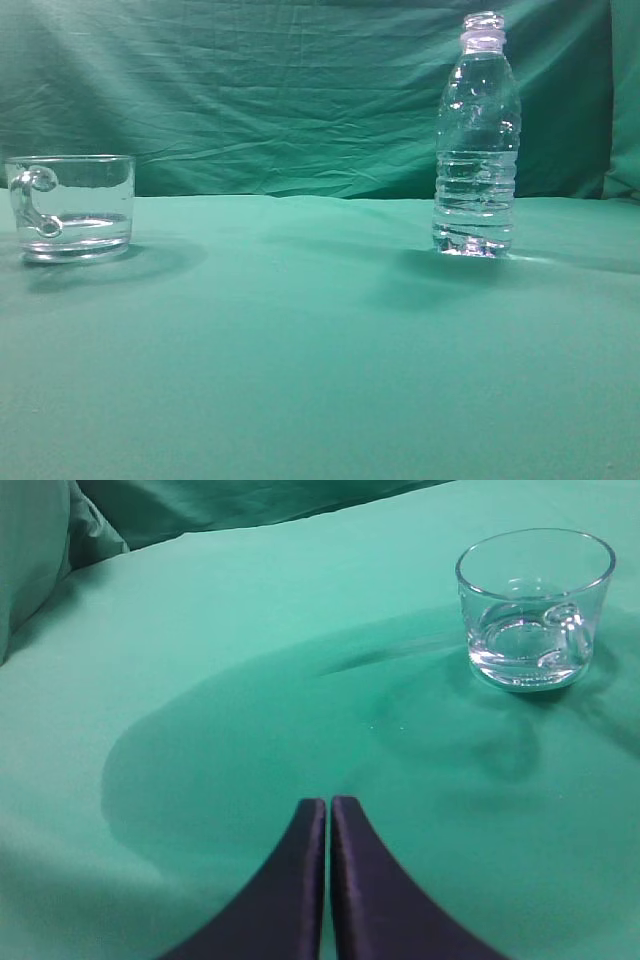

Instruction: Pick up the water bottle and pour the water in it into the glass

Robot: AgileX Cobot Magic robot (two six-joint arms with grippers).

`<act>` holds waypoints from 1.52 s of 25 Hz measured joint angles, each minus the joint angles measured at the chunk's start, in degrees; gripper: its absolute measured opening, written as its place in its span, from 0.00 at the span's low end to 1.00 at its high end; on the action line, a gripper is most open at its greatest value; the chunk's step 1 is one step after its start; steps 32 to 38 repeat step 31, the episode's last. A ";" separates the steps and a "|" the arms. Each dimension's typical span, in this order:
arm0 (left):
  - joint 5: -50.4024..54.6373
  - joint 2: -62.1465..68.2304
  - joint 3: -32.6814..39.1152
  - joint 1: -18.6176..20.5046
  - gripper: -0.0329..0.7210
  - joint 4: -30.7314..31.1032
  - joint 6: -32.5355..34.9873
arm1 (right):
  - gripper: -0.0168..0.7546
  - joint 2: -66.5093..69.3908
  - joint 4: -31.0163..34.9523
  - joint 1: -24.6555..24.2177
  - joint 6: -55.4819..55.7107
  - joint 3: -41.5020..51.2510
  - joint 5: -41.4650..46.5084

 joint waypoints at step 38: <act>0.00 0.00 0.00 0.00 0.04 0.00 0.00 | 0.02 -14.96 1.43 -12.47 -0.10 29.67 -5.38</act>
